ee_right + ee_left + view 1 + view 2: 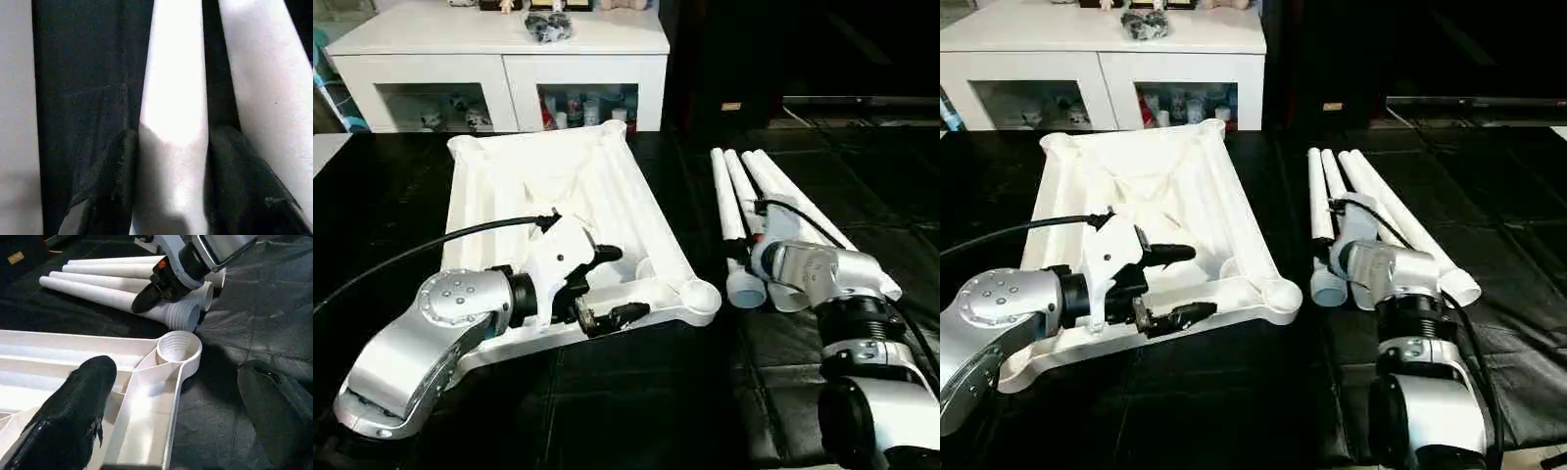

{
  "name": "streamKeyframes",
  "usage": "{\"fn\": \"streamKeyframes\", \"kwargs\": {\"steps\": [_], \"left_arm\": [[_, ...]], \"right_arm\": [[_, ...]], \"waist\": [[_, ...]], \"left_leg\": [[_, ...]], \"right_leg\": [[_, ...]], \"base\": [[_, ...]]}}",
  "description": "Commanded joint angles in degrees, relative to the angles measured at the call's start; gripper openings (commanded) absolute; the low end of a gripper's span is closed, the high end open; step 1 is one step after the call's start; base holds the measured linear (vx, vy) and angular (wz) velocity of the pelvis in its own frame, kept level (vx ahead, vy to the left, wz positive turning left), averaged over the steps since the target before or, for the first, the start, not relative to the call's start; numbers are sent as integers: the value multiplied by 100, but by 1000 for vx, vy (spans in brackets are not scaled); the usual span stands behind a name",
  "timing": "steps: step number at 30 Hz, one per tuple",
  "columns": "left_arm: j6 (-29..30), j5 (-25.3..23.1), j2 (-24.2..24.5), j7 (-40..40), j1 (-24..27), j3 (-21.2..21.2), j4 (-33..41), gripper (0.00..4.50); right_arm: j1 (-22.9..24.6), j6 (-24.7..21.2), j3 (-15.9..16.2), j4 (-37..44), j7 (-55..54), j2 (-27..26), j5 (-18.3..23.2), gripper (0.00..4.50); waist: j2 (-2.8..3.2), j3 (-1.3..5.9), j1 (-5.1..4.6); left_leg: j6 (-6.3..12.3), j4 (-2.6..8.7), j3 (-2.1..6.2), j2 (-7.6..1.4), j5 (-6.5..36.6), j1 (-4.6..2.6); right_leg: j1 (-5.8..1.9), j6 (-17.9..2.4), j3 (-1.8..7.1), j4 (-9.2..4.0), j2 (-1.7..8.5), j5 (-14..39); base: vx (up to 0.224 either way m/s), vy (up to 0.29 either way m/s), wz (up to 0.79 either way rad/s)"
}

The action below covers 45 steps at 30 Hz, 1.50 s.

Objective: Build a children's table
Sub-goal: Pick table leg

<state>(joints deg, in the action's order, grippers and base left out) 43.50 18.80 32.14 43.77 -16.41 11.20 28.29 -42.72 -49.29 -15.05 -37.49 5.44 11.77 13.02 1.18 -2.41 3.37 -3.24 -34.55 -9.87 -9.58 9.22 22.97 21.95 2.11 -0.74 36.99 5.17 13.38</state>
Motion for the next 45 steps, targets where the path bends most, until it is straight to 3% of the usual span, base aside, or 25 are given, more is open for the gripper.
{"fn": "streamKeyframes", "kwargs": {"steps": [1, 7, 11, 12, 13, 15, 16, 20, 21, 22, 24, 25, 26, 27, 30, 35, 38, 40, 42, 44, 45], "left_arm": [[-60, -42, 26, -34, -100, 42, -65, 450], [-85, -37, -98, -181, -122, -62, -135, 450], [-59, 37, -531, -630, -305, -352, -357, 450], [-120, 2, -792, -944, -463, -509, -567, 450], [-155, -33, -958, -1163, -574, -611, -723, 450], [-185, -62, -1076, -1323, -657, -682, -839, 450], [-268, -152, -1281, -1623, -840, -780, -1075, 450], [-342, -200, -1489, -1882, -1010, -873, -1273, 450], [-406, -74, -1920, -2252, -1350, -1135, -1597, 450], [-426, -6, -2100, -2393, -1485, -1249, -1723, 450], [-425, 224, -2405, -2531, -1703, -1434, -1893, 450], [-425, 224, -2405, -2531, -1703, -1434, -1893, 450], [-408, 363, -2521, -2552, -1786, -1517, -1942, 450], [-298, 872, -2897, -2678, -2002, -1863, -2069, 450], [-232, 1272, -3184, -2874, -2196, -2153, -2153, 450], [129, 2088, -3657, -3048, -2617, -2703, -2386, 450], [192, 2212, -3684, -3069, -2668, -2724, -2404, 450], [341, 2627, -3778, -3134, -2736, -2820, -2390, 450], [508, 2899, -3849, -3088, -2740, -2834, -2274, 450], [541, 2931, -3860, -3080, -2735, -2832, -2249, 450], [598, 2914, -3873, -3109, -2709, -2798, -2224, 450]], "right_arm": [[-37, 76, -152, -155, -119, 3, 67, 190], [-90, 366, -352, 155, -97, -39, 251, 186], [-89, 659, -571, 707, 376, -83, 676, 184], [-39, 1173, -653, 990, 627, -112, 830, 184], [-2, 1391, -668, 1142, 776, -126, 903, 184], [30, 1521, -655, 1251, 916, -123, 948, 184], [72, 1496, -721, 1434, 1178, -136, 1143, 184], [203, 1502, -573, 1644, 1571, -87, 1196, 184], [423, 1115, -574, 2130, 2201, -138, 1749, 184], [526, 1021, -558, 2330, 2450, -157, 1980, 184], [754, 921, -475, 2721, 2939, -160, 2379, 184], [754, 921, -475, 2721, 2939, -160, 2379, 184], [839, 855, -420, 2864, 3089, -150, 2504, 184], [1053, 645, -290, 3226, 3500, -107, 2789, 184], [1206, 436, -233, 3494, 3781, -77, 3074, 184], [1543, 92, -148, 4057, 4258, 7, 3622, 184], [1593, 61, -132, 4120, 4303, 27, 3703, 184], [1671, 31, -72, 4226, 4319, 75, 3753, 184], [1727, 167, 104, 4282, 4255, 143, 3530, 184], [1735, 197, 143, 4288, 4235, 159, 3480, 184], [1736, 331, 275, 4329, 4169, 187, 3268, 184]], "waist": [[-8, 346, 0], [-19, 350, -2], [-25, 368, 9], [-24, 374, 22], [-24, 374, 22], [-36, 377, 28], [-30, 377, 29], [-36, 386, 47], [-60, 379, 48], [-41, 389, 87], [-68, 389, 103], [-69, 392, 135], [-76, 382, 125], [-79, 379, 145], [-91, 376, 205], [-96, 351, 231], [-92, 349, 240], [-87, 348, 247], [-92, 349, 253], [-90, 348, 253], [-101, 346, 250]], "left_leg": [[-318, 407, 26, -183, 1299, -167], [-305, 407, 23, -185, 1248, -158], [-198, 388, 17, -188, 1077, -144], [-121, 383, 25, -190, 977, -134], [-121, 383, 25, -190, 977, -134], [-25, 374, 24, -186, 911, -121], [34, 367, 21, -186, 872, -132], [132, 366, 33, -195, 816, -127], [187, 362, 22, -185, 758, -115], [235, 347, 26, -209, 819, -147], [337, 354, 33, -204, 759, -120], [371, 353, 49, -221, 728, -117], [375, 360, 44, -209, 716, -97], [376, 340, 25, -213, 733, -114], [440, 344, 45, -219, 707, -106], [373, 365, 47, -212, 840, -106], [294, 382, 61, -223, 891, -110], [241, 382, 60, -218, 888, -104], [221, 387, 64, -228, 827, -101], [216, 390, 63, -224, 810, -101], [201, 392, 62, -226, 820, -99]], "right_leg": [[-136, -1136, 98, -441, 138, 535], [-139, -1119, 100, -440, 136, 495], [-172, -1138, 103, -421, 135, 102], [-179, -1173, 93, -415, 140, -43], [-179, -1173, 93, -415, 140, -43], [-205, -1200, 93, -422, 142, -117], [-199, -1214, 94, -427, 132, -173], [-214, -1272, 79, -427, 141, -221], [-223, -1318, 82, -433, 135, -233], [-225, -1363, 92, -440, 154, -278], [-248, -1399, 80, -442, 157, -391], [-246, -1435, 75, -433, 185, -389], [-250, -1436, 72, -435, 178, -344], [-244, -1503, 82, -440, 187, -307], [-245, -1538, 74, -446, 188, -236], [-231, -1470, 72, -501, 189, 160], [-216, -1355, 71, -520, 196, 364], [-221, -1324, 74, -525, 201, 370], [-220, -1286, 73, -520, 199, 293], [-217, -1276, 73, -522, 195, 267], [-215, -1259, 72, -526, 199, 291]], "base": [[0, 0, 0], [0, 0, 0], [0, 0, 0], [0, 0, 0], [0, 0, 0], [0, 0, 0], [0, 0, 0], [0, 0, 0], [0, 0, 0], [0, 0, 0], [0, 0, 0], [0, 0, 0], [0, 0, 0], [0, 0, 0], [0, 0, 0], [0, 0, 0], [0, 0, 0], [0, 0, 0], [0, 0, 0], [0, 0, 0], [0, 0, 0]]}}
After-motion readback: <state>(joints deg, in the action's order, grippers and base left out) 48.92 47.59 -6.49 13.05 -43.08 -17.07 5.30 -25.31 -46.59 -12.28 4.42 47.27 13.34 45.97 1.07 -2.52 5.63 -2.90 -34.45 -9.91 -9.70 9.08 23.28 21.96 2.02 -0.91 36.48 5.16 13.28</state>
